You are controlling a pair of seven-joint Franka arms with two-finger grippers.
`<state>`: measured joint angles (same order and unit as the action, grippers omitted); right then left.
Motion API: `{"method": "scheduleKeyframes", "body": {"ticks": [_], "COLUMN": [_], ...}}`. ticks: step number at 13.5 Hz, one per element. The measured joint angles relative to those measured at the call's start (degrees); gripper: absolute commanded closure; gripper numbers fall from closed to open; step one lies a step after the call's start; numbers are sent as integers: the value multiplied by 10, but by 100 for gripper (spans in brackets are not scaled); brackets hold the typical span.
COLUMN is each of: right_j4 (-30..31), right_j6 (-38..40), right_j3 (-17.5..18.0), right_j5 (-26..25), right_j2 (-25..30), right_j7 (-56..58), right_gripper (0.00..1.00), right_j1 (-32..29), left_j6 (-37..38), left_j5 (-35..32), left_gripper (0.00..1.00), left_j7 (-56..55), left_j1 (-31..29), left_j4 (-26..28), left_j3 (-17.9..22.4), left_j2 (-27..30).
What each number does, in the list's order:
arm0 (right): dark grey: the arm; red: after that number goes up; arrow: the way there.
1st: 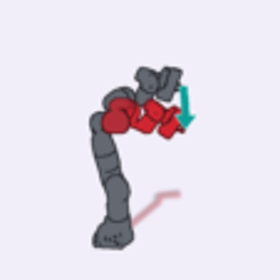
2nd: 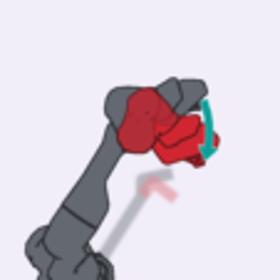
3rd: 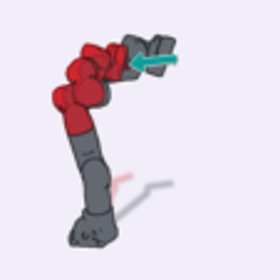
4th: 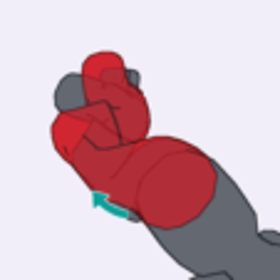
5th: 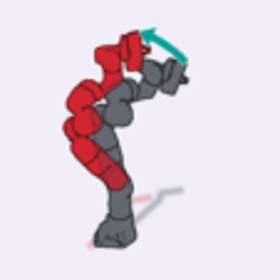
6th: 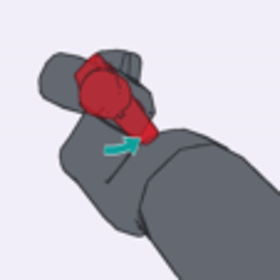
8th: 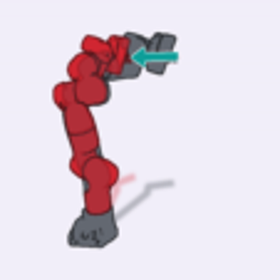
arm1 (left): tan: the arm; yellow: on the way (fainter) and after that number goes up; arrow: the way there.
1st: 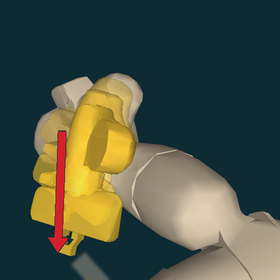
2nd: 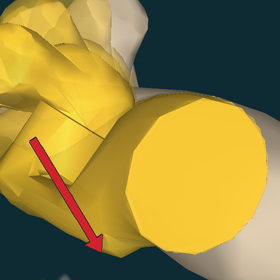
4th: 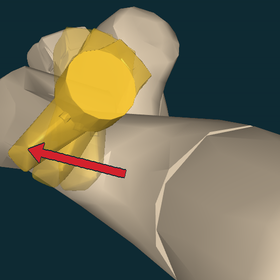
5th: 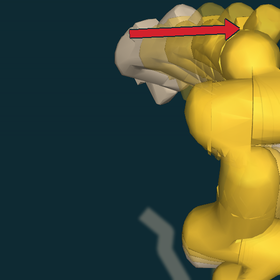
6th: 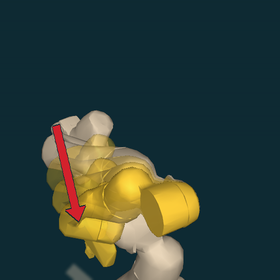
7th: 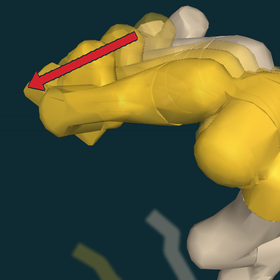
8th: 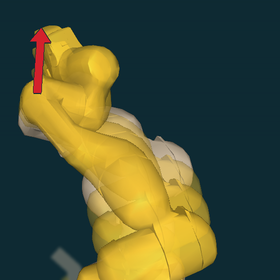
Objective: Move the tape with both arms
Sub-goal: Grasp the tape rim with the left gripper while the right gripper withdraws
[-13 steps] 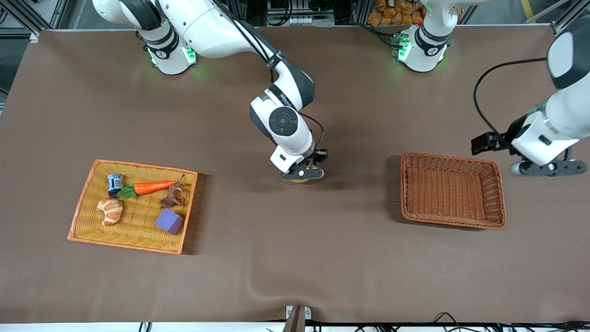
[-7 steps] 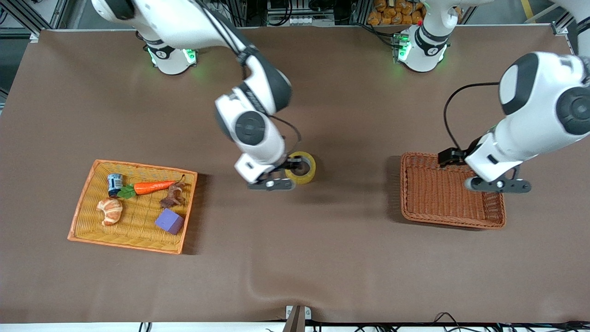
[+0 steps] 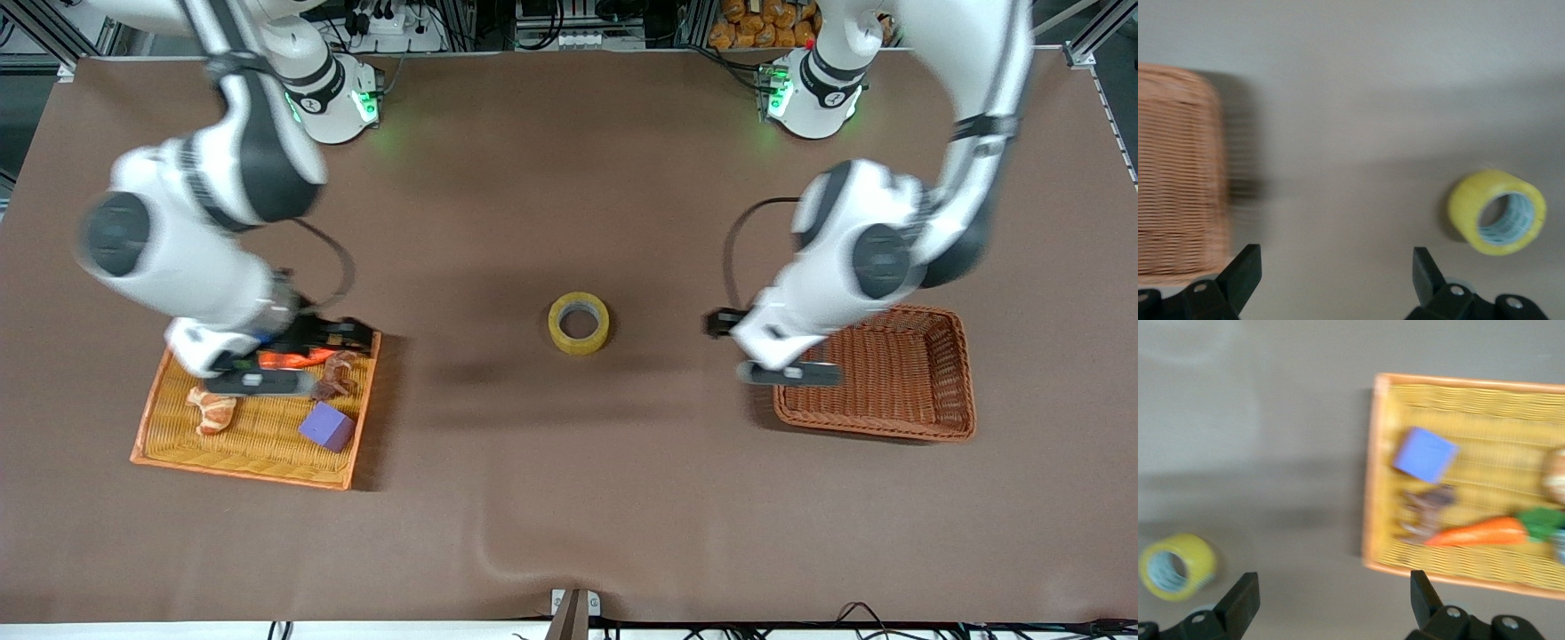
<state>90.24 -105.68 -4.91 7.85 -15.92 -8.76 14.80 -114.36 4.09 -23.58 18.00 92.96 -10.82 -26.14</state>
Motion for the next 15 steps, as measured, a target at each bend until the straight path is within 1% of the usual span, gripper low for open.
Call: {"method": "scheduleKeyframes", "body": {"ticks": [2, 4, 7, 10, 12, 14, 15], "right_j4": [-1, -2, -10, -55, -67, -67, -67], "right_j6": [57, 81, 127, 201, 212, 208, 206], "right_j3": [0, 1, 2, 2, 2, 2, 2], "right_j5": [-39, -70, -75, -77, -77, -80, -81], "right_j2": [32, 62, 97, 114, 115, 114, 114], "right_j7": [36, 79, 119, 124, 124, 124, 124], "right_gripper": [0, 0, 0, 0, 0, 0, 0], "right_j1": [-41, -59, -96, -116, -124, -127, -127], "left_j6": [-44, -81, -124, -160, -174, -177, -177], "left_j5": [0, 0, 0, 0, 0, 0, 0], "left_gripper": [0, 0, 0, 0, 0, 0, 12], "left_j7": [-61, -96, -127, -129, -129, -129, -129], "left_j1": [43, 68, 91, 110, 121, 130, 134], "left_j4": [-10, -15, -17, -20, -24, -26, -27], "left_j3": [0, 1, 2, 3, 4, 4, 4], "left_j2": [-38, -68, -104, -134, -147, -151, -151]}}
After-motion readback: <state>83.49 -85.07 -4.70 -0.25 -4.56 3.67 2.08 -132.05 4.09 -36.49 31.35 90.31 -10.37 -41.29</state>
